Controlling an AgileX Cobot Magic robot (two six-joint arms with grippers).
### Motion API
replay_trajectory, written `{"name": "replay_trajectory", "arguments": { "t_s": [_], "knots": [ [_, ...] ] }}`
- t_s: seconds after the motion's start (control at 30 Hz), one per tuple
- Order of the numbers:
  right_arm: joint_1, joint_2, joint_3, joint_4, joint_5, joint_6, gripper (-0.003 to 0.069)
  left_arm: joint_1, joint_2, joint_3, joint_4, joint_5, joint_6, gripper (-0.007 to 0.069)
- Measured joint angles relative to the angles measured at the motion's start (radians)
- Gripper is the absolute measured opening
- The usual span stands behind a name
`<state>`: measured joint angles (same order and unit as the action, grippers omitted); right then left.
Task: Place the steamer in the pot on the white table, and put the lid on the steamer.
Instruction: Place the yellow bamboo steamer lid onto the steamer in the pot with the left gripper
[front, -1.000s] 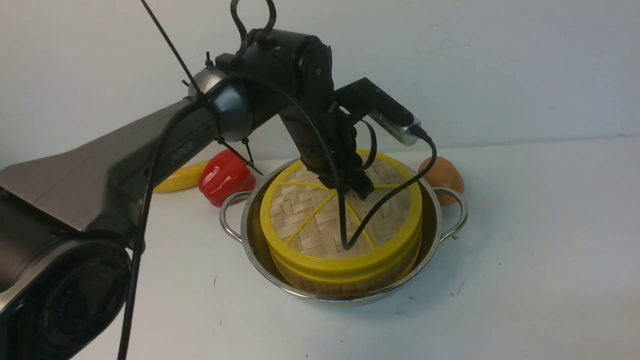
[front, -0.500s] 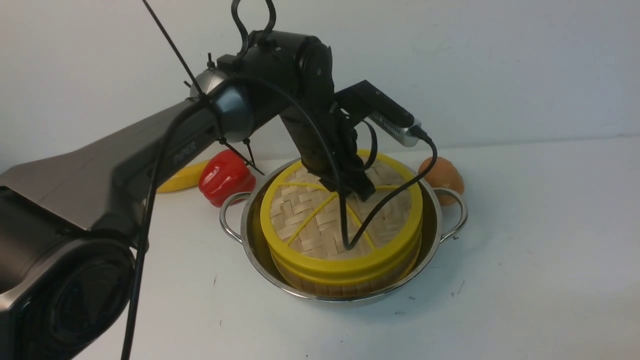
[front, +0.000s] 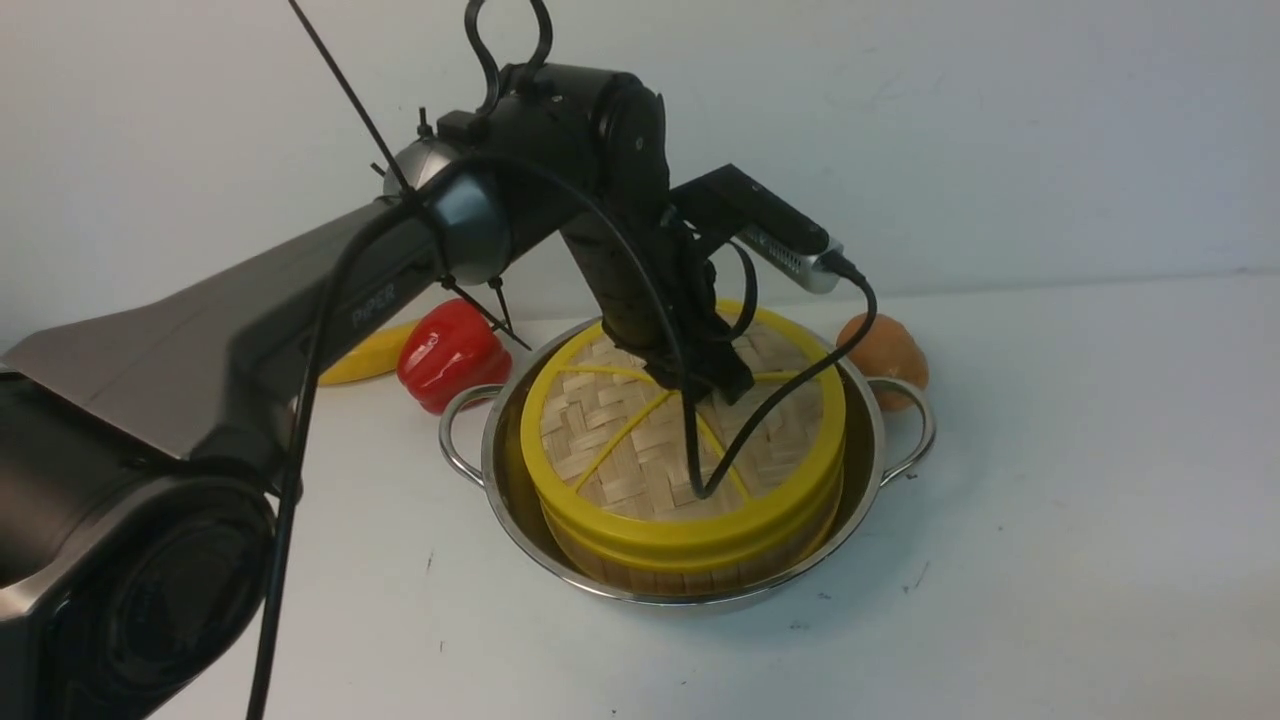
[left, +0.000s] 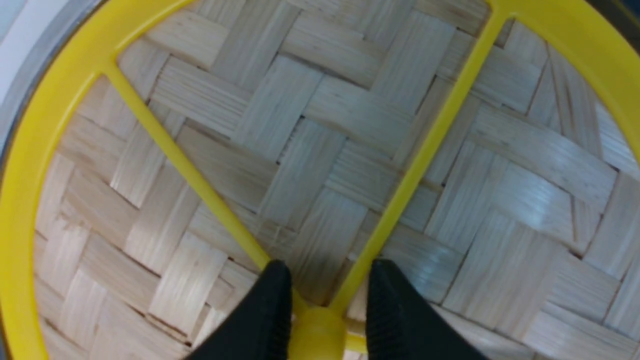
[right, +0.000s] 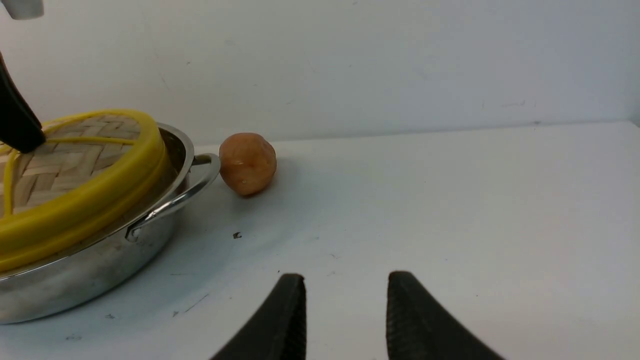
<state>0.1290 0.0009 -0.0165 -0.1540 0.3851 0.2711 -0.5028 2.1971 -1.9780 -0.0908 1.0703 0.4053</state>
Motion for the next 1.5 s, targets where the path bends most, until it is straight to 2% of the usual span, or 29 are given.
{"name": "replay_trajectory", "arguments": {
  "t_s": [0.1, 1.5],
  "knots": [
    [0.0, 0.0, 0.0, 0.0, 0.0, 0.0, 0.0243, 0.0, 0.0, 0.0, 0.001, 0.003, -0.006, 0.0118],
    [0.0, 0.0, 0.0, 0.0, 0.0, 0.0, 0.0243, -0.002, -0.016, 0.007, -0.035, 0.058, -0.015, 0.0122]
  ]
}}
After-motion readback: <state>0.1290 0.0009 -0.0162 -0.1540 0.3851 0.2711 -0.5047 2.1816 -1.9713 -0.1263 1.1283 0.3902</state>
